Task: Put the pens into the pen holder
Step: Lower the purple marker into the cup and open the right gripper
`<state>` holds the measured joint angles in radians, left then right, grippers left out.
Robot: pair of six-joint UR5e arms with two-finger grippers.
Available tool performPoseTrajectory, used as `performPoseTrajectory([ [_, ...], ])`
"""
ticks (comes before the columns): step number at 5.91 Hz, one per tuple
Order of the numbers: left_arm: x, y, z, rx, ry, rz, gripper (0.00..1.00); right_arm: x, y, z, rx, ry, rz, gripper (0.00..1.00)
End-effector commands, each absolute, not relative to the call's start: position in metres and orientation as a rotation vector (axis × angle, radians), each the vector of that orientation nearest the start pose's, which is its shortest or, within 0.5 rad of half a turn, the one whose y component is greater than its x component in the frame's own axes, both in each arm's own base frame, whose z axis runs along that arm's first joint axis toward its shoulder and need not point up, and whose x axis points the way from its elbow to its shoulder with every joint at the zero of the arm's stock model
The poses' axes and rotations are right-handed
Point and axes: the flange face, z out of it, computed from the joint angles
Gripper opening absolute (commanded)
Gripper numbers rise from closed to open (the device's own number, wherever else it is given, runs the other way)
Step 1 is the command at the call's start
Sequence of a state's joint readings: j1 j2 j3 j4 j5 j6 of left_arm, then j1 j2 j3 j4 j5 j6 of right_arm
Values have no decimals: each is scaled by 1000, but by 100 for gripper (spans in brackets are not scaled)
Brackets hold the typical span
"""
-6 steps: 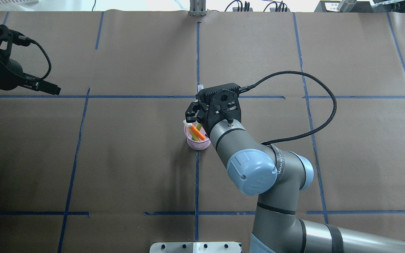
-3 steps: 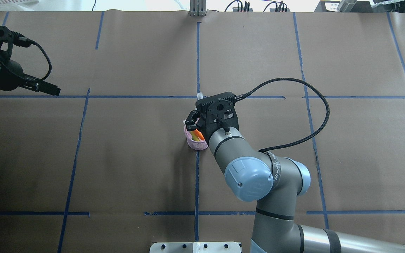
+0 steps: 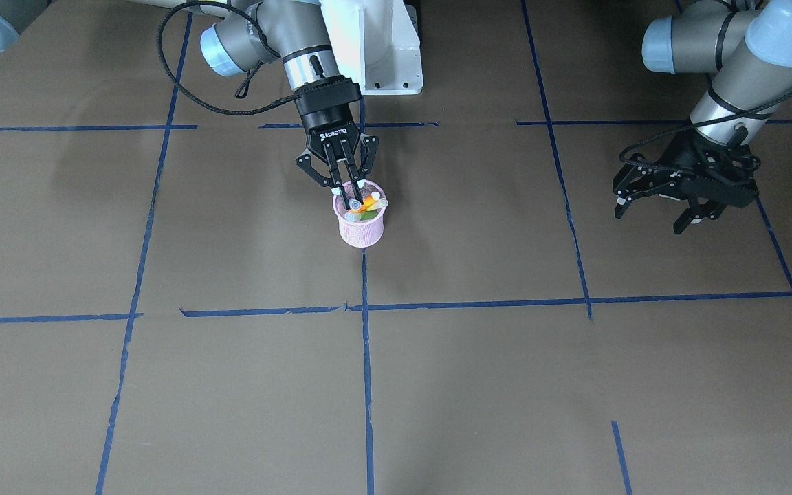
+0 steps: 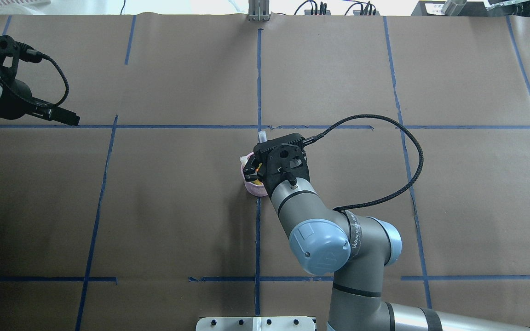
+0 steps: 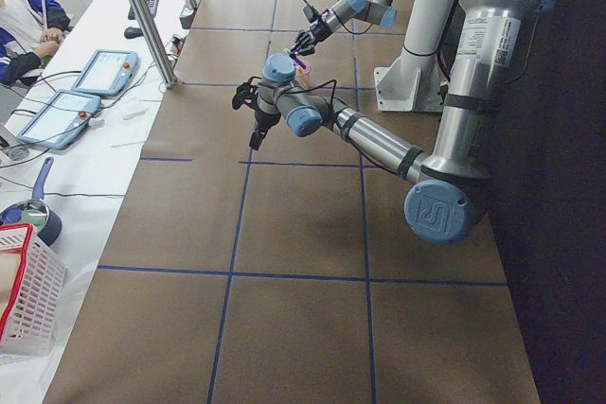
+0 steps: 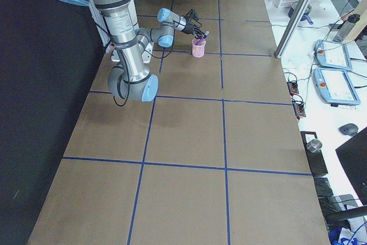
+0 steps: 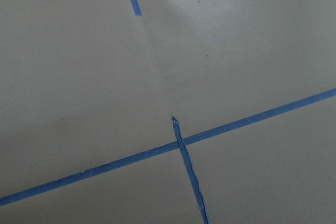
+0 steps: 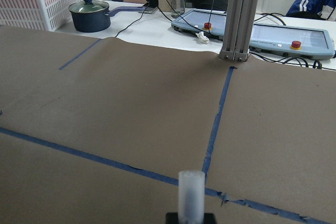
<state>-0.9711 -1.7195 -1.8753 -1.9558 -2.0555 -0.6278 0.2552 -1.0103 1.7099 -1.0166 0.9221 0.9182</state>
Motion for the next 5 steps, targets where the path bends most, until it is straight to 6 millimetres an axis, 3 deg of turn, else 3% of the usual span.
performPoseTrajectory([
  [1,238,-503,398,406,843,177,100,-565,-343,195,1066,-796,-8,100],
  [3,237,-504,396,410,844,175,100,-557,-341,180,1073,-829,-4,100],
  [4,227,-508,396,412,842,160,100,-540,-347,166,1063,-866,-3,100],
  [5,197,-516,398,382,876,129,100,-512,-368,159,1019,-847,-24,100],
])
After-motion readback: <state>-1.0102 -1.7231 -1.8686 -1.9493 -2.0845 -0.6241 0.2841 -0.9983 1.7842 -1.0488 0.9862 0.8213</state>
